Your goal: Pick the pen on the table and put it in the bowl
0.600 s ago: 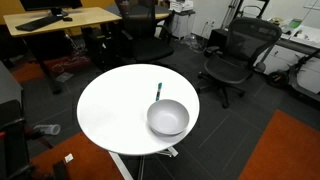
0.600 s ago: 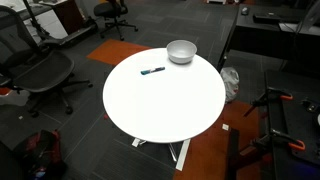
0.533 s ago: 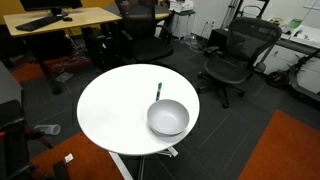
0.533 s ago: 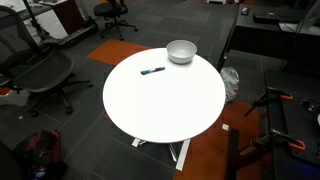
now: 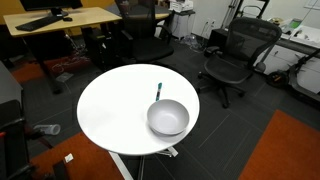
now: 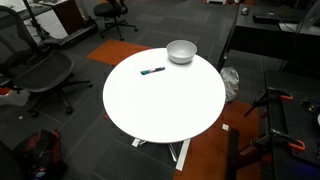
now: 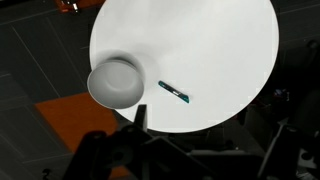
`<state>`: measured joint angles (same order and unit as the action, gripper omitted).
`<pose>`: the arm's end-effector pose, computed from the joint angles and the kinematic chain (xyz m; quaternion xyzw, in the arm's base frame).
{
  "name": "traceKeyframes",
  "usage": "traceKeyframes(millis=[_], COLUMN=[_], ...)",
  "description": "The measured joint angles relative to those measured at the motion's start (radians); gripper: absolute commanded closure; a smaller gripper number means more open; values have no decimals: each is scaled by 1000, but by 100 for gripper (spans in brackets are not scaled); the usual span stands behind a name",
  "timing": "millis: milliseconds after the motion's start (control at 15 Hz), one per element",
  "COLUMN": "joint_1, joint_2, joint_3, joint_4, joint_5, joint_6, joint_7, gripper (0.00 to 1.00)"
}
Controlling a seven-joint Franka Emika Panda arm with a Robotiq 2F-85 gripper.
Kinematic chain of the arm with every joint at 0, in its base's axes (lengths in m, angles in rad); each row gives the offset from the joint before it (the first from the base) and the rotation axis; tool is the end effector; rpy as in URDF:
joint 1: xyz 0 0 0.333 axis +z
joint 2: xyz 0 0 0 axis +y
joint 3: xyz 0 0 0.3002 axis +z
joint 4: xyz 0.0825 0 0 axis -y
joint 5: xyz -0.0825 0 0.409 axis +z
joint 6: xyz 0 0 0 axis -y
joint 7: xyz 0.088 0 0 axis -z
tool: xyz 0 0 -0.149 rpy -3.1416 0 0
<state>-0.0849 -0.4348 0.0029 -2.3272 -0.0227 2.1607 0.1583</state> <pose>0.4851 -0.0415 0.4687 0.9844 -0.1139 0.1340 0.0057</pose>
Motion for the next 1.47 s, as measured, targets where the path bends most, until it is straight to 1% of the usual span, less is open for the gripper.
traceKeyframes(millis=[133, 333, 533, 733, 933, 1267, 1467], joint_1=[2, 8, 18, 18, 18, 9, -8], joint_2=[14, 69, 156, 267, 393, 599, 709], joint_3=[0, -8, -35, -58, -72, -75, -62], joint_4=[2, 20, 73, 144, 217, 326, 394], joint_5=[-12, -13, -15, -22, -38, -26, -9], joint_6=[6, 46, 51, 51, 91, 174, 190], joint_7=[-34, -156, -302, -443, -544, -674, -740], gripper=[0, 0, 0, 0, 0, 0, 0])
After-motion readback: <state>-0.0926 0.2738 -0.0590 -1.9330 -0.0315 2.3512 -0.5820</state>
